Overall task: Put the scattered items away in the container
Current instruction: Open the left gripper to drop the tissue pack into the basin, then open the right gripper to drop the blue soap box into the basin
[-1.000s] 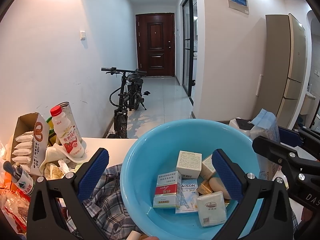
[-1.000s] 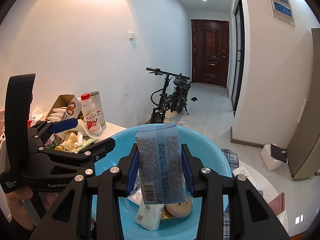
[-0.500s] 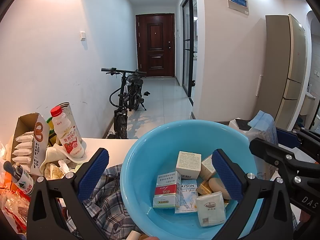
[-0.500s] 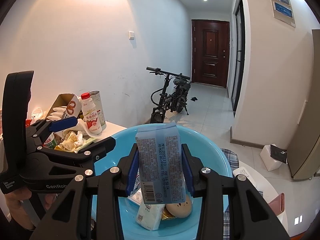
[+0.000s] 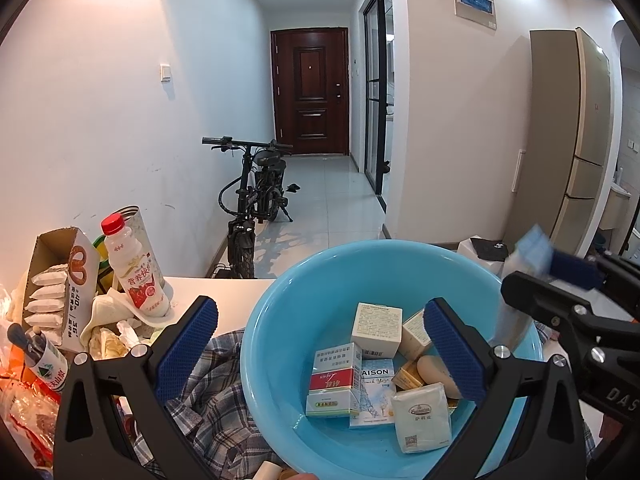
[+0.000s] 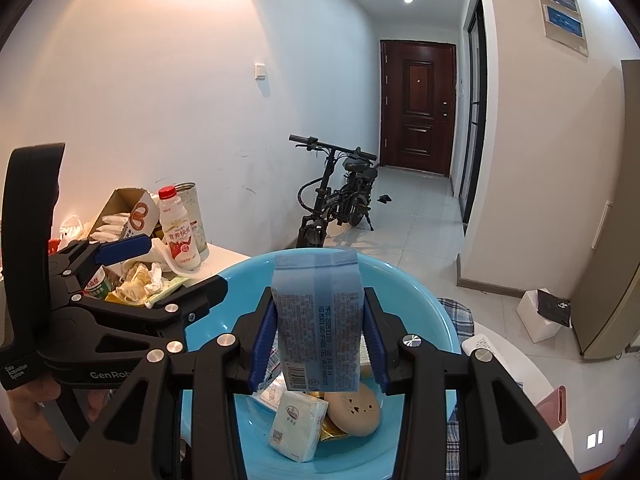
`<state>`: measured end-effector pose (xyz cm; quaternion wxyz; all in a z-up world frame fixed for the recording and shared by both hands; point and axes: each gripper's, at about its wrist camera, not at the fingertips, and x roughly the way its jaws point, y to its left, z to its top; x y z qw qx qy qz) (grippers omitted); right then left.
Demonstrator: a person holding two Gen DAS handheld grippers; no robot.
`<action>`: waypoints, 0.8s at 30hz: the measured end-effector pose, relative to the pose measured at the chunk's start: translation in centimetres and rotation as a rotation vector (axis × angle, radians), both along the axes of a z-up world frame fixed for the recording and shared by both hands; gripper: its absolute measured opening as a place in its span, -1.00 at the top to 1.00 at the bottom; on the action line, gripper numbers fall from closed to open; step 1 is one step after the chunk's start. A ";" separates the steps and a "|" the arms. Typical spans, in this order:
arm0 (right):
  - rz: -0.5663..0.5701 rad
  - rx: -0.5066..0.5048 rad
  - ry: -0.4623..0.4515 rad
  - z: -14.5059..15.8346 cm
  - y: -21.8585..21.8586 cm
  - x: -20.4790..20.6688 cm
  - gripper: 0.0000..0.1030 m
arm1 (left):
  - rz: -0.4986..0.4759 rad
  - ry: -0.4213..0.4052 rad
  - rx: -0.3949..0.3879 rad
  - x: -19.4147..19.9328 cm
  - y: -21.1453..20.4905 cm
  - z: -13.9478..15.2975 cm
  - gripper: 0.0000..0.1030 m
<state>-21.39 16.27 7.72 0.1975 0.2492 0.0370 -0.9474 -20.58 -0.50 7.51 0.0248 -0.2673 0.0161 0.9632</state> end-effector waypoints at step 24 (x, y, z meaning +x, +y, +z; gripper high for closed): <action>-0.101 0.044 0.058 1.2 0.3 0.4 -1.00 | -0.017 0.015 -0.001 1.1 0.2 0.9 -0.99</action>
